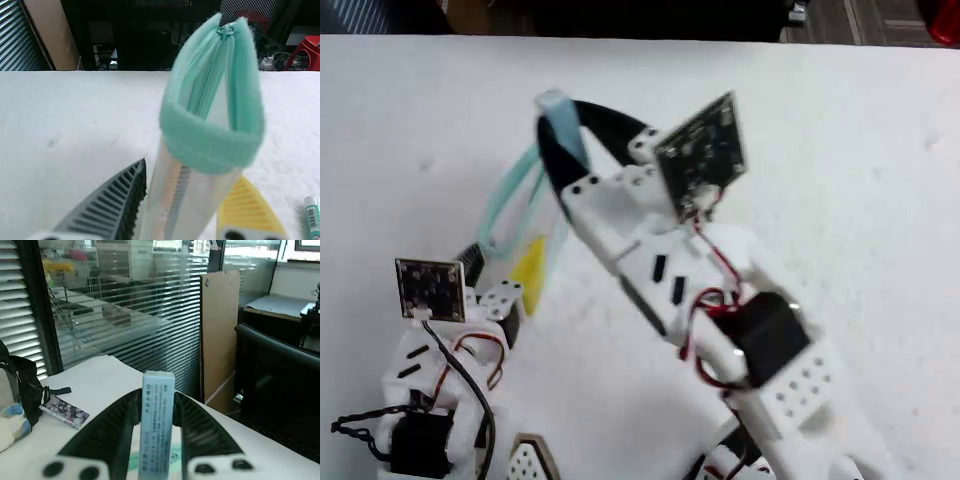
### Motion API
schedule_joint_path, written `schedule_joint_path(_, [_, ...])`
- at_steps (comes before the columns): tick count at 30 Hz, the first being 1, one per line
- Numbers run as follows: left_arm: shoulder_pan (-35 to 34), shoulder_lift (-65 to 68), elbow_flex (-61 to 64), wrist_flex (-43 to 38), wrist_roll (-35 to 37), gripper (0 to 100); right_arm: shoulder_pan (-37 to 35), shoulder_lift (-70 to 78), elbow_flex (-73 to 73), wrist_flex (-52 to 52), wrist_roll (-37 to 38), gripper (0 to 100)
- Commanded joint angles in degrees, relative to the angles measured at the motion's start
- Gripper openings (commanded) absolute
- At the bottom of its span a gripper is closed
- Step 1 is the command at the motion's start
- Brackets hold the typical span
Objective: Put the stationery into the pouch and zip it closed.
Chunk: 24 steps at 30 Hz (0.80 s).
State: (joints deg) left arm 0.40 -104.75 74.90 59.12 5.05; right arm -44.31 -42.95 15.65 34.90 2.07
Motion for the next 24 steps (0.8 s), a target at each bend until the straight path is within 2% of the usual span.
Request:
schedule_joint_path(1, [0.48, -0.04, -0.44, -2.11, 0.18, 23, -2.86, -1.01, 6.51, -12.53, 0.70, 1.6])
schedule_joint_path(5, [0.48, -0.04, -0.53, -2.11, 0.18, 23, -3.56, -1.01, 15.56, -22.29, 0.35, 1.6])
schedule_joint_path(9, [0.48, -0.04, -0.53, -2.11, 0.18, 23, -3.56, -1.01, 21.89, -27.12, 0.26, 1.6])
schedule_joint_path(14, [0.48, -0.04, -0.53, -2.20, 0.18, 23, -3.74, -0.92, 23.65, -28.44, 0.26, 1.6])
schedule_joint_path(20, [0.48, -0.04, -0.53, -2.20, 0.18, 23, -9.36, -0.84, 23.74, -28.26, 0.62, 1.6])
schedule_joint_path(24, [0.40, -0.04, -0.53, -2.20, 0.18, 23, -9.71, -0.84, 23.91, -28.09, 0.62, 1.6])
